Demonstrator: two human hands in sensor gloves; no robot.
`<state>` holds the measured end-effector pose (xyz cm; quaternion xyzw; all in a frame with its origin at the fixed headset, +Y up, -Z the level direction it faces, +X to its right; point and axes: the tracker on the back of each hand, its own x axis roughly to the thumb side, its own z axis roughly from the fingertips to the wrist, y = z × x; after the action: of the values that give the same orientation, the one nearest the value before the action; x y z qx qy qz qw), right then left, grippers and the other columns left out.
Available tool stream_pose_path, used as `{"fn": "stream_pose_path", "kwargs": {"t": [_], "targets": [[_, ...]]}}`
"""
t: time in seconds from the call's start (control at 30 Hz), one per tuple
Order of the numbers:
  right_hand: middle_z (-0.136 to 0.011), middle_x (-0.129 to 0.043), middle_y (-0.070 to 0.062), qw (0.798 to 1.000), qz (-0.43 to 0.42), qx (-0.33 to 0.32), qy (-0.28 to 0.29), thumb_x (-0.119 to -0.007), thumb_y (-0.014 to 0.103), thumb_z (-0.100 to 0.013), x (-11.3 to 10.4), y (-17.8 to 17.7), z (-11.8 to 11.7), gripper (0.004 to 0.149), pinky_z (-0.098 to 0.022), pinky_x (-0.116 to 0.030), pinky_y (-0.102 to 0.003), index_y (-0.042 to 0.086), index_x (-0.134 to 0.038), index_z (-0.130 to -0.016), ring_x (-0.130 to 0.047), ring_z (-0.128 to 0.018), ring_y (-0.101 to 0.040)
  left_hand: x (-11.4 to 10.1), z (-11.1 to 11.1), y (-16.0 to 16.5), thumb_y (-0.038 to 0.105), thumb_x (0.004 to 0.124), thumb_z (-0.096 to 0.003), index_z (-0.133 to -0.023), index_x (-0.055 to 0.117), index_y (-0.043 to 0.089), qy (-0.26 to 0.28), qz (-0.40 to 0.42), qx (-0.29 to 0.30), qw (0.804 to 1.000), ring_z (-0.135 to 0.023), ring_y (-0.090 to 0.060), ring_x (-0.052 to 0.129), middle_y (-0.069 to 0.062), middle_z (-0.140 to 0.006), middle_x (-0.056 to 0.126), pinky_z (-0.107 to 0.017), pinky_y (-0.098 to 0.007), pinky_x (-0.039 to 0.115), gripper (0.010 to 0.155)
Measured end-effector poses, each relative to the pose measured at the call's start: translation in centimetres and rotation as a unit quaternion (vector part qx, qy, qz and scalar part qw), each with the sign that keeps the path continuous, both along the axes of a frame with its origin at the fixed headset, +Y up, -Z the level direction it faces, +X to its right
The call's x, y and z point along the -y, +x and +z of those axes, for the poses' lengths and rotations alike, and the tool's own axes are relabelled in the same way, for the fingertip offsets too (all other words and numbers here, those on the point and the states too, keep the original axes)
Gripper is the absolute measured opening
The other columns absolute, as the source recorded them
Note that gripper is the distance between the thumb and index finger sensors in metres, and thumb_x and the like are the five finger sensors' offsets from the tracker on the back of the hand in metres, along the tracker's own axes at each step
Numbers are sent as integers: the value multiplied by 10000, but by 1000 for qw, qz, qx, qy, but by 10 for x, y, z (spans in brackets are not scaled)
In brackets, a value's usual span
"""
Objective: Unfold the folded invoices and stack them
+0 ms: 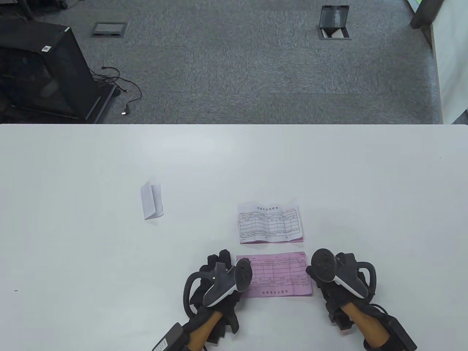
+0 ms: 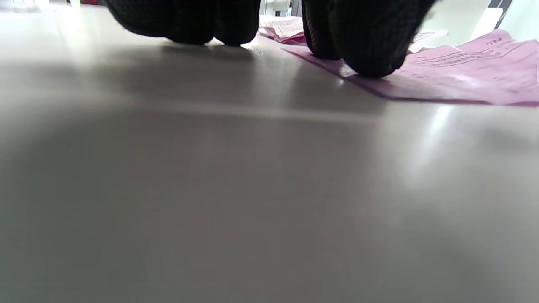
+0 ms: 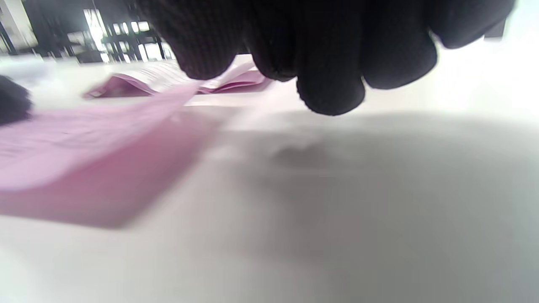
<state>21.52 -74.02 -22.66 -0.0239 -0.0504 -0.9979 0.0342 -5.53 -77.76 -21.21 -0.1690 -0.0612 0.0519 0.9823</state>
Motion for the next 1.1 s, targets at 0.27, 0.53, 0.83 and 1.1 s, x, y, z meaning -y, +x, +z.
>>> {"fn": "stream_pose_path", "kwargs": {"t": [0.27, 0.53, 0.83, 1.1], "targets": [[-947, -744, -166, 989, -56, -131, 45, -715, 468, -486, -27, -42, 17, 515, -647, -531, -661, 296, -674, -970, -678, -867, -449, 1, 0, -4, 485, 793, -497, -1083, 532, 445, -17, 20, 1, 1000, -1054, -434, 346, -157, -1208, 331, -733, -548, 504, 643], [-1059, -587, -177, 978, 2, -208, -22, -692, 511, -473, 12, -122, 14, 569, -669, -440, -709, 365, -600, -1015, -543, -943, -468, 1, 1, -4, 488, 784, -503, -1088, 516, 446, -22, 22, 1, 1000, -1054, -433, 322, -154, -1209, 308, -736, -548, 483, 645], [-1054, -585, -176, 980, 24, -189, -53, -721, 489, -465, 27, -115, 10, 588, -663, -449, -703, 355, -569, -1017, -554, -929, -467, 1, 2, -5, 495, 770, -508, -1096, 500, 449, -26, 19, 6, 999, -1059, -427, 304, -149, -1215, 286, -745, -543, 469, 648], [-1042, -609, -172, 987, 59, -141, -47, -730, 470, -464, 24, -70, 3, 573, -659, -462, -701, 342, -594, -1006, -579, -916, -458, 1, 2, -6, 500, 760, -511, -1096, 484, 459, -29, 17, 6, 999, -1062, -414, 293, -137, -1216, 274, -749, -532, 461, 648]]}}
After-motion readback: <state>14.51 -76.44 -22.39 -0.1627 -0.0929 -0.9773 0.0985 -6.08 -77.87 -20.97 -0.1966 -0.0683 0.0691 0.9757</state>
